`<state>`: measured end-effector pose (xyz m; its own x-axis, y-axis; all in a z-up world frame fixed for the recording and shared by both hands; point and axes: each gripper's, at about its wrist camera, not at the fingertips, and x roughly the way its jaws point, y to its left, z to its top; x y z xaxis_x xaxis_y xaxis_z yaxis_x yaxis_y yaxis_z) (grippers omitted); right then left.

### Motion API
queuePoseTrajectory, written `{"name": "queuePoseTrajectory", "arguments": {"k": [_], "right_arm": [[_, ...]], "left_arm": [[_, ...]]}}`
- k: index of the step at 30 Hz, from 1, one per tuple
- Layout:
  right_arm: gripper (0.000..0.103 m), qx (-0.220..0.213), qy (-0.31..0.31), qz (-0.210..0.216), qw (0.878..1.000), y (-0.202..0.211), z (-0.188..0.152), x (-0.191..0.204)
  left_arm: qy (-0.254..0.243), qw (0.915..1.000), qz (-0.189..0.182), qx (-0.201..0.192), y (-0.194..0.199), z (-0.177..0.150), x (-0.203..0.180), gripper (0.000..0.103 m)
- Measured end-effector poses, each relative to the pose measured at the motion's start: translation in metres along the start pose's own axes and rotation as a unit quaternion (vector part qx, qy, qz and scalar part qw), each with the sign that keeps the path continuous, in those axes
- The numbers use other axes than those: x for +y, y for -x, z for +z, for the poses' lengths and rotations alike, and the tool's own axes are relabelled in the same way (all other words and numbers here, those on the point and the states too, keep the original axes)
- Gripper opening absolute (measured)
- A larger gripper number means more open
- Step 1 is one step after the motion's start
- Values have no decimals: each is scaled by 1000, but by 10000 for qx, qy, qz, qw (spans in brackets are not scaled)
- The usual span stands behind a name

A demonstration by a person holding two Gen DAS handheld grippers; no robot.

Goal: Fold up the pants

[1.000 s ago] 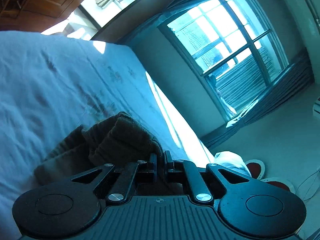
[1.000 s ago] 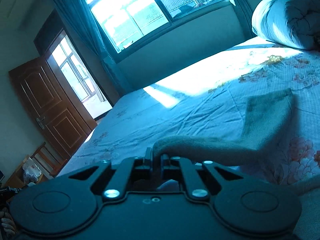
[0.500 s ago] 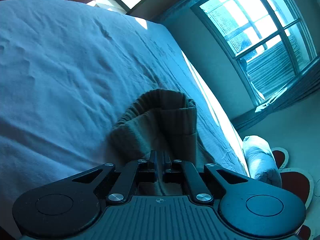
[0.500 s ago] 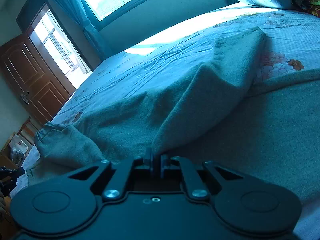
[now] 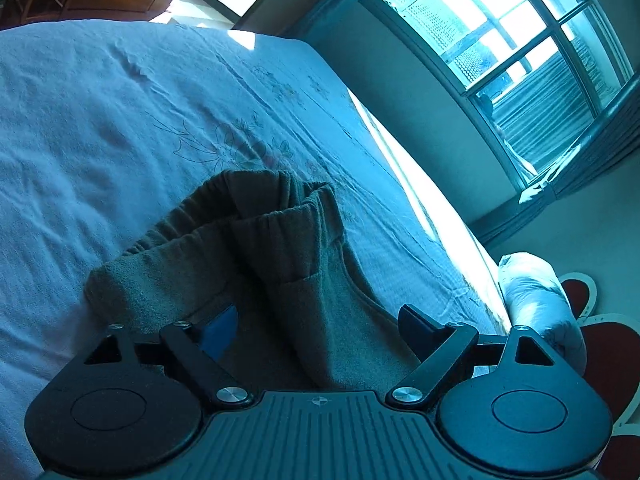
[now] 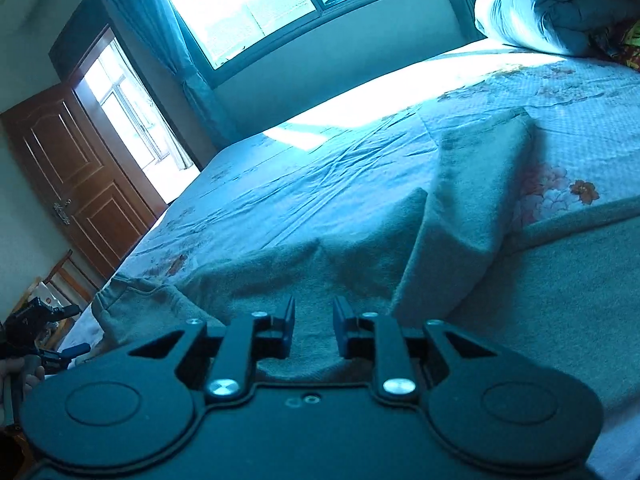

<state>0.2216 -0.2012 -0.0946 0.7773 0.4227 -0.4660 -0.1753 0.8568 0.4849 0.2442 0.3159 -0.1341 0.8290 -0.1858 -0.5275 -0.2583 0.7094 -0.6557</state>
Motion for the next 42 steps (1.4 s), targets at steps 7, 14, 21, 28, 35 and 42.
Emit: {"name": "queuePoseTrajectory", "arguments": {"k": [7,14,21,28,35,42], "right_arm": [[14,-69,-540,-215,9983,-1,-8,-20],[15,-162,-577,-249,9979,5,-6,-32],[14,-127,-616,-277,9976,7,-8,-34],[18,-195,-755,-218,9967,12,-8,-44],[20,-197,-924,-201,9953,17,-14,-54],[25,-226,-883,-162,9957,20,-15,-46]], "left_arm": [[-164,9997,39,-165,-10,18,-22,86],[18,9984,-20,-564,-14,53,-37,79],[-437,9970,624,106,-68,74,-44,79],[-946,9910,927,209,-7,17,-5,79],[453,9972,443,-399,78,2,42,79],[528,9970,521,243,-7,9,-41,79]]}}
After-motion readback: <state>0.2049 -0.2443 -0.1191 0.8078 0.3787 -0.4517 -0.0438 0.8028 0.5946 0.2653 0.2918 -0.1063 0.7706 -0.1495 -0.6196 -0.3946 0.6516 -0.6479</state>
